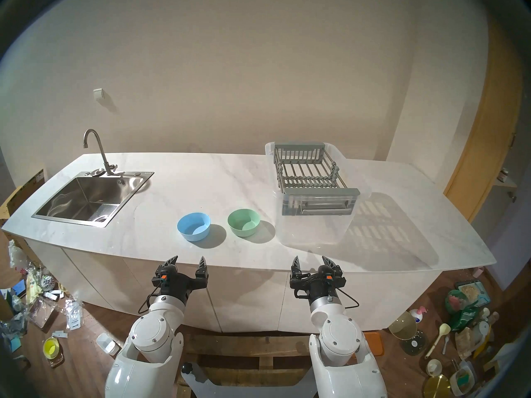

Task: Place the plate or bowl neatly into the plate slot of the drying rack

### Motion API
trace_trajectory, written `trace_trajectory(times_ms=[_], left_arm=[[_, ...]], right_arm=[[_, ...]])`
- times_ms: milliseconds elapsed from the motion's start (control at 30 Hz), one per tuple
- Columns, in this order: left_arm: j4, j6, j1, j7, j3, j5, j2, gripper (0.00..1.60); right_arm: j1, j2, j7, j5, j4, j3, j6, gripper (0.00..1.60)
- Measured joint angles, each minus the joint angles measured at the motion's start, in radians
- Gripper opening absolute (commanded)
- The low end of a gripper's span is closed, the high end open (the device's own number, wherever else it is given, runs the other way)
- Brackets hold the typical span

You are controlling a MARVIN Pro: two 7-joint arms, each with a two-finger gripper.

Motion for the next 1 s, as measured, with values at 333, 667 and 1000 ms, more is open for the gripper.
trace_trajectory(times_ms=[333,667,1000], left_arm=[[0.054,-0.109,-0.004,-0.008,-0.009,-0.082,-0.018,1.60],[0.098,-0.179,-0.015,-0.025,-0.007,-0.101,-0.011,1.60],[0.119,-0.214,-0.025,-0.054,0.000,-0.115,0.017,1.60]], right_arm=[[-0.001,0.000,0.000,0.000,0.001,0.000,0.000,1.60],[-0.001,0.000,0.000,0.000,0.001,0.000,0.000,1.60],[-0.001,0.000,0.000,0.000,0.001,0.000,0.000,1.60]])
